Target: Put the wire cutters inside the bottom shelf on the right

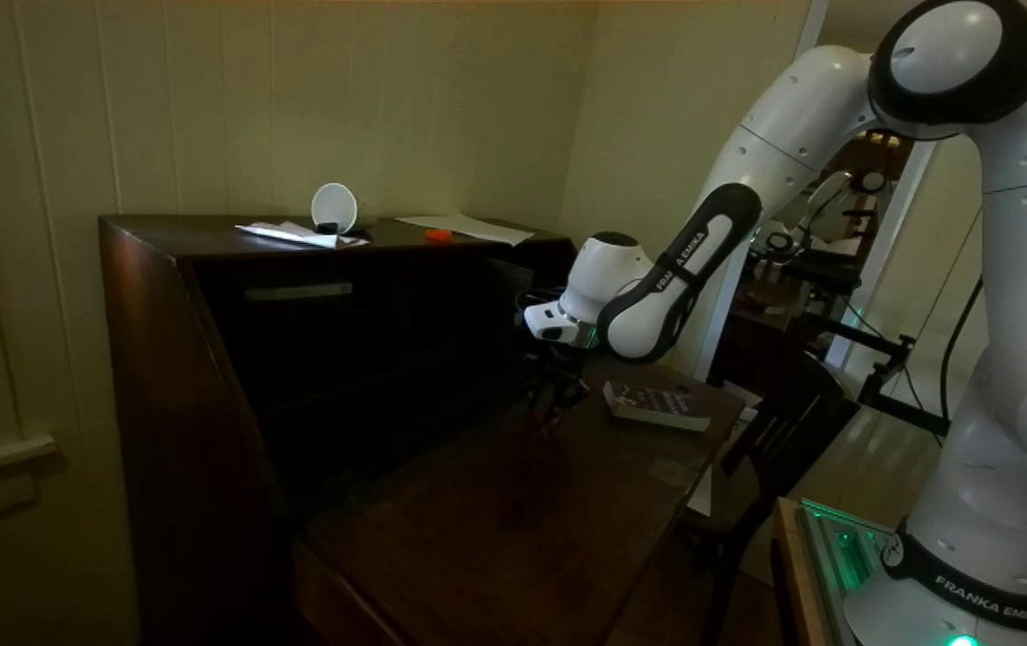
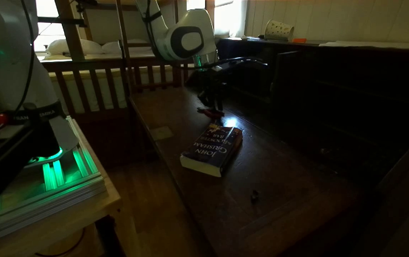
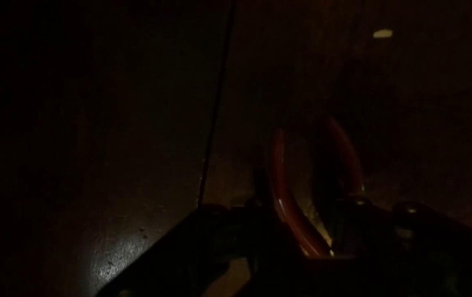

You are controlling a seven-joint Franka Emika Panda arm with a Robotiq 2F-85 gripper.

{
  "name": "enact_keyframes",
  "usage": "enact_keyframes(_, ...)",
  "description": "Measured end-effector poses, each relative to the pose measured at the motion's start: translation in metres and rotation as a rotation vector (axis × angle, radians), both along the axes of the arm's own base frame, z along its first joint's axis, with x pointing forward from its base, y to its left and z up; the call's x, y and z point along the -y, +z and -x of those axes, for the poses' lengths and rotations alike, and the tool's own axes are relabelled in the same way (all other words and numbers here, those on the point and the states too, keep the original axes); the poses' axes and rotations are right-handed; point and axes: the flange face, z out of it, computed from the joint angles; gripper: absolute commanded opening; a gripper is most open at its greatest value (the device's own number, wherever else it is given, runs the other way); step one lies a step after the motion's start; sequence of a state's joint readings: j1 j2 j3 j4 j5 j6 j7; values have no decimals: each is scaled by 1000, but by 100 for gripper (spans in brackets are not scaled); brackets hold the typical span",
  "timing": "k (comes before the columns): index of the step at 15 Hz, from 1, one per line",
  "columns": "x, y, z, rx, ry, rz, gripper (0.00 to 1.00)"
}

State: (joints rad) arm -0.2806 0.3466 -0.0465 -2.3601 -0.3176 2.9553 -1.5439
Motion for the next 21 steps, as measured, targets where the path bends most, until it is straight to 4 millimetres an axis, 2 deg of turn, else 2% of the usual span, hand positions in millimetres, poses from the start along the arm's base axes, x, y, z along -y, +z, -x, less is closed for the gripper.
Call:
enact_keyframes(1,0,0,0,-4,8,1,25)
enact_keyframes(2,0,0,-1,-10,19,3,16)
enact_keyframes(3,0,0,-2,-16,28,5,13)
enact_keyframes(5,-1,0,-3,-26,45,8,0)
enact_keyframes(8,-1,0,-3,-33,48,10,3)
enact_keyframes(12,6,6,-8,-18,-126,-41,3)
enact_keyframes(14,6,19,-10,-17,-231,-72,3)
enact_keyframes(21,-10,102,-8,-6,-607,-117,3)
